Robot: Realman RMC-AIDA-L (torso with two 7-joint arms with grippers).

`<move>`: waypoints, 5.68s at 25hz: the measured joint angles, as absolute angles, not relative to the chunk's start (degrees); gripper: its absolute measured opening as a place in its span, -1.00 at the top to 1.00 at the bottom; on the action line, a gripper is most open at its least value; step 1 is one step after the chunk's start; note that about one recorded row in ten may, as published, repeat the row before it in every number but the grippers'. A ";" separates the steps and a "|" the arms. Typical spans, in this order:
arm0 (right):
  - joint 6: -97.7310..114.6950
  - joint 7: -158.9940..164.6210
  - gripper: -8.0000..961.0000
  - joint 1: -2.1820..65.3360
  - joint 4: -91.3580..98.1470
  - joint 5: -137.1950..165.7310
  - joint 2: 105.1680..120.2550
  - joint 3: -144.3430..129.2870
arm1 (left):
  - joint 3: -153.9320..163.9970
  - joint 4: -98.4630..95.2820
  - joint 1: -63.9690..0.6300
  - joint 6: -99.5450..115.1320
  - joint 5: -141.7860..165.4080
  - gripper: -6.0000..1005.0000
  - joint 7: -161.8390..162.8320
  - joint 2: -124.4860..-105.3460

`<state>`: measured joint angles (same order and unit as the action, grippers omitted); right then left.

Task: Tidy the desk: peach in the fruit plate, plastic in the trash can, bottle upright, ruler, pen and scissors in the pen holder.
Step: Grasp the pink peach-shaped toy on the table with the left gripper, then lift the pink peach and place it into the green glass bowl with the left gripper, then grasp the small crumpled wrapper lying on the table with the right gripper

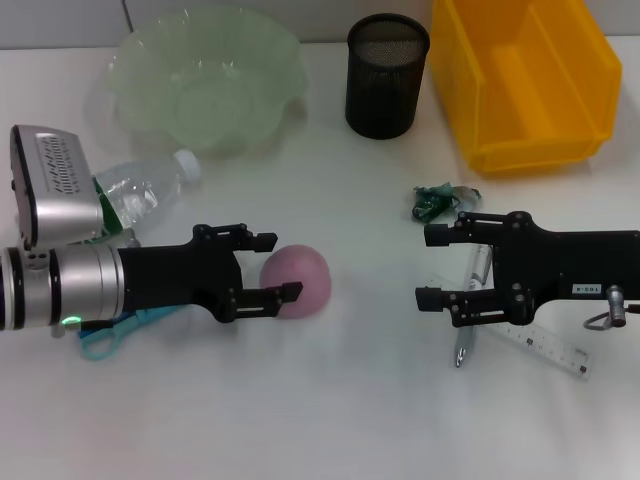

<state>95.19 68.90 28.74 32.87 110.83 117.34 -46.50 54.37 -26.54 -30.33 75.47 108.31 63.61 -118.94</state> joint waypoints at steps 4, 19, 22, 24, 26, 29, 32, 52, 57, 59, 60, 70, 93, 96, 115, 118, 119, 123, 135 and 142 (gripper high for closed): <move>95.18 68.90 -0.70 28.74 32.87 110.83 117.33 -46.48 | 54.86 -25.88 -31.09 74.17 108.37 -0.51 63.11 -119.02; 94.65 68.48 -0.70 28.69 32.49 110.83 117.33 -46.40 | 58.05 -25.87 -32.11 72.03 108.26 0.34 63.94 -118.82; 94.65 68.46 -0.70 28.67 32.42 110.83 117.33 -46.40 | 58.06 -25.91 -32.10 71.98 108.26 0.51 63.96 -118.77; 94.65 68.43 -0.70 28.66 32.42 110.83 117.33 -46.40 | 58.06 -25.93 -32.09 72.19 108.27 0.62 63.97 -118.76; 94.65 68.31 -0.70 28.57 32.42 110.82 117.33 -46.40 | 57.84 -25.93 -32.08 72.46 108.28 0.69 63.98 -118.75; 94.65 68.21 -0.70 28.45 32.44 110.83 117.33 -46.40 | 57.20 -26.20 -32.06 73.34 108.28 0.72 64.39 -118.71; 94.64 68.19 -0.70 28.34 32.47 110.82 117.33 -46.40 | 55.47 -27.77 -31.66 74.64 107.29 0.75 66.29 -118.64; 94.38 66.71 -0.70 28.14 32.44 110.82 117.85 -46.57 | 47.78 -29.20 -34.38 65.99 83.42 0.80 67.66 -118.69; 94.39 66.65 -0.70 28.29 32.42 110.82 117.99 -46.91 | 47.74 -22.96 -38.99 52.35 77.34 0.74 61.15 -118.84; 94.39 66.61 -0.70 28.30 32.42 110.83 118.04 -46.88 | 47.73 -21.97 -39.29 51.30 75.38 0.71 58.79 -118.86; 94.39 66.61 -0.70 28.30 32.42 110.83 118.04 -46.88 | 47.73 -21.97 -39.29 51.30 75.38 0.70 58.79 -118.86; 94.32 66.61 -0.70 28.47 32.43 110.83 118.14 -46.95 | 48.40 -20.27 -39.70 49.73 69.99 0.57 53.97 -118.93; 94.87 66.62 -0.70 28.05 32.43 110.28 117.91 -45.68 | 55.67 -33.31 -27.18 89.48 82.72 -0.69 68.84 -115.79; 94.92 67.04 -0.70 28.27 32.81 110.20 117.76 -45.45 | 55.69 -33.06 -25.07 92.89 88.25 -0.71 67.91 -115.03; 102.76 104.37 -0.70 32.85 58.92 120.36 116.77 -45.86 | 55.12 -28.07 -21.56 97.50 96.37 -0.71 58.30 -116.00; 105.00 112.51 -0.70 36.22 62.47 126.69 115.74 -45.69 | 55.10 -28.06 -21.63 97.52 96.35 -0.70 57.96 -116.23; 105.11 116.02 -0.70 38.32 63.48 130.65 115.38 -45.70 | 55.10 -28.05 -21.71 97.72 96.33 -0.70 58.16 -116.25; 104.26 118.35 -0.69 41.10 63.63 136.21 115.07 -46.05 | 55.10 -28.04 -21.73 97.97 96.44 -0.70 58.35 -116.27; 91.54 116.25 -0.69 42.07 63.46 141.99 117.71 -59.02 | 55.11 -27.97 -21.72 97.88 96.35 -0.70 58.50 -116.21; 85.17 111.46 -0.69 40.68 63.63 143.07 118.89 -65.40 | 54.62 -27.95 -21.73 97.70 96.32 -0.70 58.61 -116.26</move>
<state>85.17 111.46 40.68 63.63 143.07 118.89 -65.40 54.62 -27.95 -21.73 97.70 96.32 58.61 -116.26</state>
